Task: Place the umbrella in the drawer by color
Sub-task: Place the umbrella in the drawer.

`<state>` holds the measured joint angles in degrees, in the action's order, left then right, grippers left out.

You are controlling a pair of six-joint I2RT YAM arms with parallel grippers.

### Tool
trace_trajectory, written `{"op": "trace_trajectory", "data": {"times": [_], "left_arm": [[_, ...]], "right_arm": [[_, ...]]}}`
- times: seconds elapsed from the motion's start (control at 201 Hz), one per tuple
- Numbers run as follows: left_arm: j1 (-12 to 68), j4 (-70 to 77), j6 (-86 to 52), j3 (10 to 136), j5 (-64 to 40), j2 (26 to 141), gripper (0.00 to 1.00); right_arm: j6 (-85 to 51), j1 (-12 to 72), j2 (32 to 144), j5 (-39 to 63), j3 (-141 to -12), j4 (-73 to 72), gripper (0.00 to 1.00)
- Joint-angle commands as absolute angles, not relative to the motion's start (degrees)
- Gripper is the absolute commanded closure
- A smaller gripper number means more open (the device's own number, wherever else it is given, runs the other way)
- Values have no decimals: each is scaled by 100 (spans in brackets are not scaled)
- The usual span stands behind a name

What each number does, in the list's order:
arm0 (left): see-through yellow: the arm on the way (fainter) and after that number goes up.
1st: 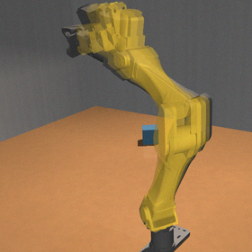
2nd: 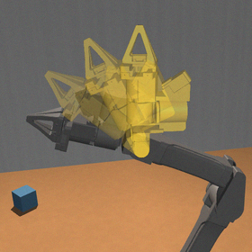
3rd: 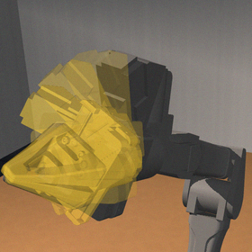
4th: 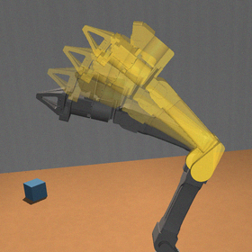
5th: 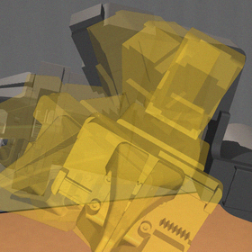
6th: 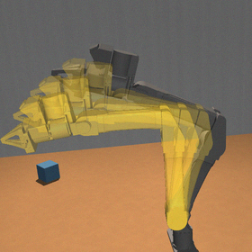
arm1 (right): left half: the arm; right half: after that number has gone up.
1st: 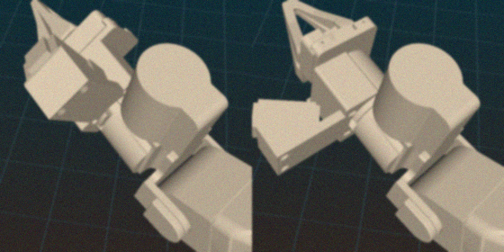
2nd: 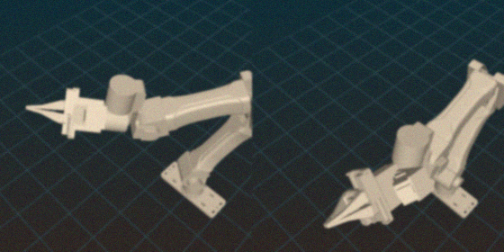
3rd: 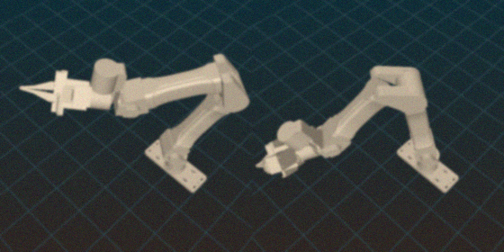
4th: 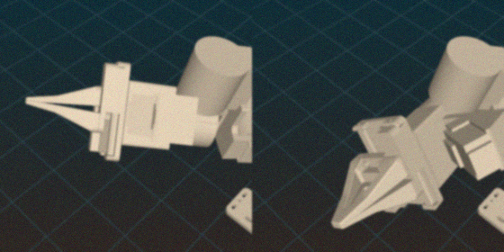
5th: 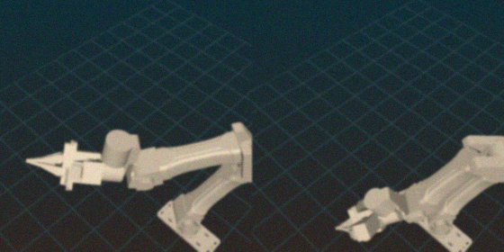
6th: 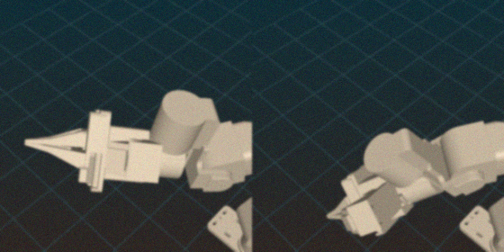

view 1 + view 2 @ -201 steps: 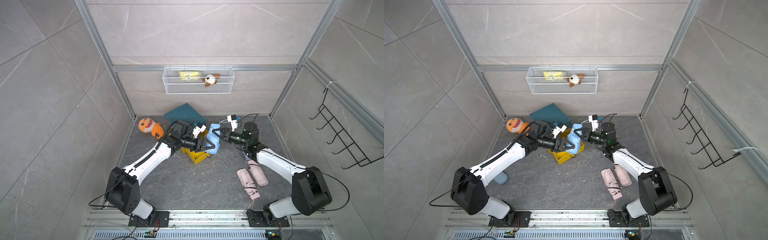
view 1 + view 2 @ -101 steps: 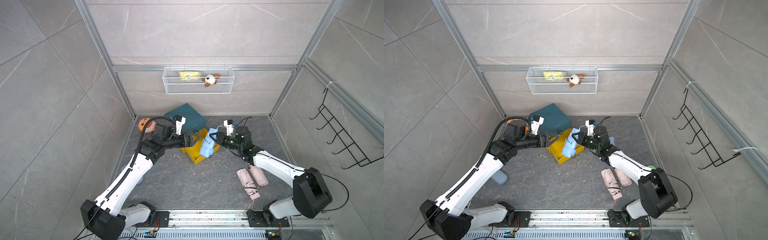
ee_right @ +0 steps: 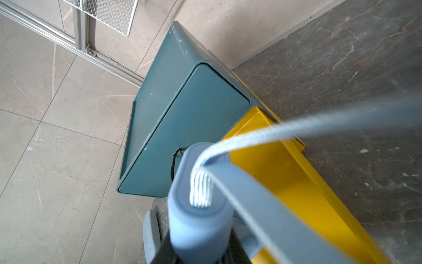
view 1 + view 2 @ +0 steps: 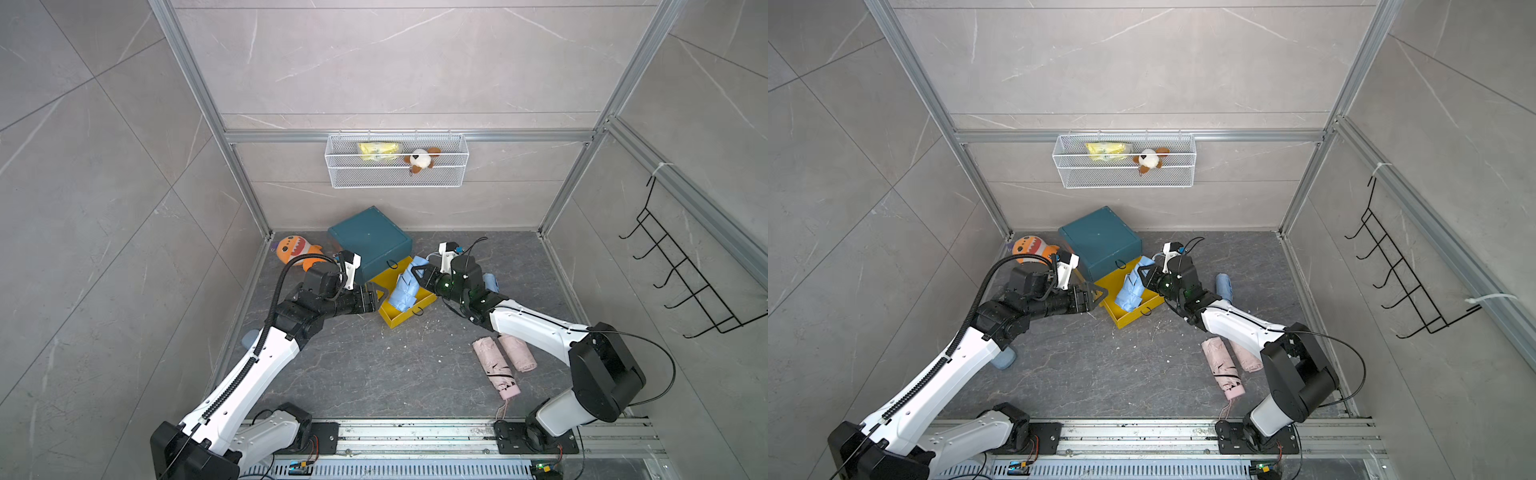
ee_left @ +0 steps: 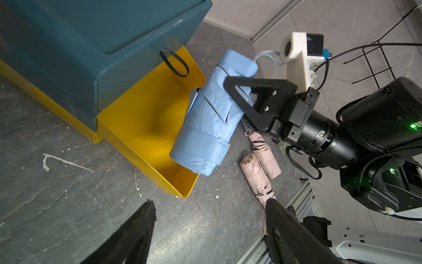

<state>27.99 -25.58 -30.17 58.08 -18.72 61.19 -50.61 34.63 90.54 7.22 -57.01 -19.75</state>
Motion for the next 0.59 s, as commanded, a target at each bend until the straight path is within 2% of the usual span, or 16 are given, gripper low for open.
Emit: {"op": "trace_trajectory", "data": {"times": [0.0, 0.184, 0.438, 0.587], "left_arm": [[2804, -2274, -3084, 5681, -1886, 5958, 21], [2817, -2219, -3108, 5582, -1972, 5979, 21], [2813, -2189, -3096, 5594, -1986, 5977, 21], [2817, -2138, -3127, 5596, -1979, 6018, 21]], "right_arm": [[-5243, 3674, 9121, 67, -5833, -2522, 76], [-5247, 3970, 9240, -607, -5939, -2275, 76], [-5161, 4165, 9395, -943, -6099, -1941, 75], [-5107, 4201, 9365, -1043, -6078, -1825, 69]]}}
